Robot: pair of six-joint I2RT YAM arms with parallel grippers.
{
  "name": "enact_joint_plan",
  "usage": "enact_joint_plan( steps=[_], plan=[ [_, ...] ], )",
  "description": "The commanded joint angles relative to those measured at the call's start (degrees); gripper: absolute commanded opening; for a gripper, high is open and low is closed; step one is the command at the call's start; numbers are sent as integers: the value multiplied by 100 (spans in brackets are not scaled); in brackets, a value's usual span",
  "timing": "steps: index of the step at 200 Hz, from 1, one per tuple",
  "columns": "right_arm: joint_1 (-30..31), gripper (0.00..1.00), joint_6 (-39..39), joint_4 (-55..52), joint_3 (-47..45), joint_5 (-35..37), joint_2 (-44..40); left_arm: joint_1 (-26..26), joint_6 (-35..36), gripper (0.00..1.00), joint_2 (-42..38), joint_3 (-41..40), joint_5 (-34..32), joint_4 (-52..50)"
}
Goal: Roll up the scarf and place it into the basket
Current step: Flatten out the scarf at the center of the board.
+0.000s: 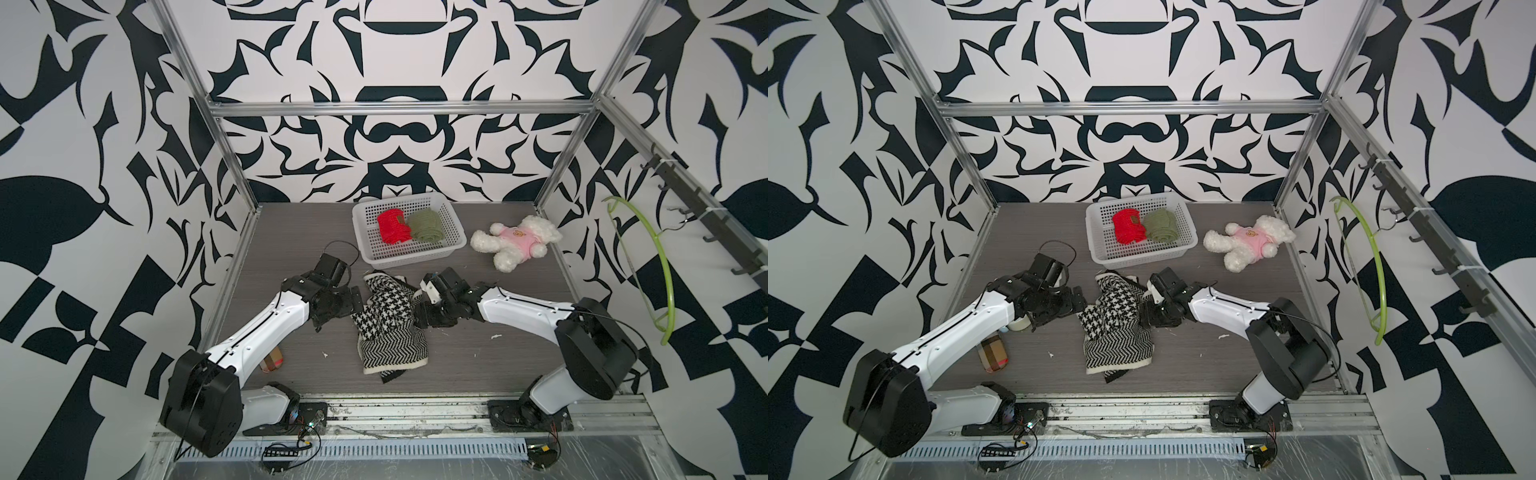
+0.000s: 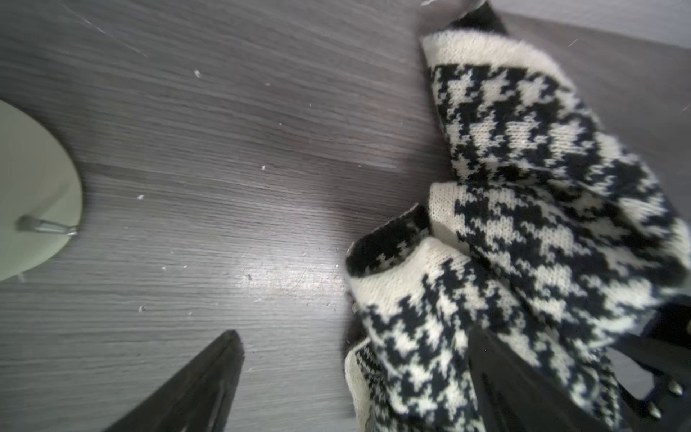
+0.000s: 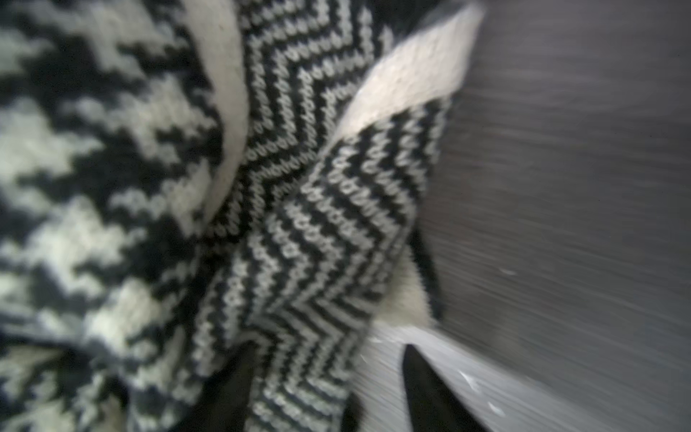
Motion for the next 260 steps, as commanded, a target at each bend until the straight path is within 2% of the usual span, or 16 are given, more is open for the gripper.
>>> enact_joint_plan(
  steps=[1, 11, 46, 82, 100, 112, 137, 161, 174, 180, 190, 203, 212, 233, 242, 260],
  plan=[
    [265, 19, 331, 462, 89, -267, -106, 28, 108, 99, 105, 72, 142, 20],
    [426, 0, 306, 325, 199, 4, -332, 39, 140, 99, 55, 76, 107, 13],
    [1189, 0, -29, -1098, 1329, 1326, -815, 304, 336, 99, -98, 137, 82, -120],
    [1496, 0, -143, -1534, 1946, 1735, -845, 813, 654, 100, -478, 279, 119, -358],
    [1630, 0, -335, -1810, 2440, 1999, -649, 1248, 852, 99, -695, 389, 144, -577],
    [1678, 0, -484, -1933, 2868, 1959, -392, 1626, 968, 99, -877, 451, 191, -687],
    [1863, 0, -702, -1614, 3751, 1350, 335, 2422, 1257, 99, -1212, 567, 414, -1038],
    [2187, 0, -976, -1822, 5364, 806, 1519, 3099, 1502, 99, -1406, 709, 563, -1277],
    [2349, 28, -1048, -2100, 6233, 530, 2055, 3418, 1632, 99, -1464, 761, 674, -1365],
    [2409, 38, -1089, -2110, 6391, 575, 2121, 3521, 1673, 99, -1477, 772, 720, -1401],
    [2438, 50, -1135, -1955, 6248, 818, 1989, 3571, 1681, 99, -1473, 790, 710, -1447],
    [2373, 59, -1093, -1674, 5636, 1254, 1584, 3570, 1633, 99, -1446, 746, 946, -1395],
    [2234, 59, -1020, -1630, 5239, 1401, 1353, 3569, 1542, 99, -1430, 679, 1243, -1273],
    [1942, 60, -826, -1806, 4377, 1619, 939, 3355, 1625, 99, -1340, 512, 2426, -957],
    [1837, 60, -711, -1795, 3923, 1694, 762, 3076, 1643, 99, -1303, 515, 2469, -986],
    [1589, 60, -435, -1757, 3121, 1743, 557, 2624, 1572, 99, -1342, 458, 2033, -1050]
  ],
)
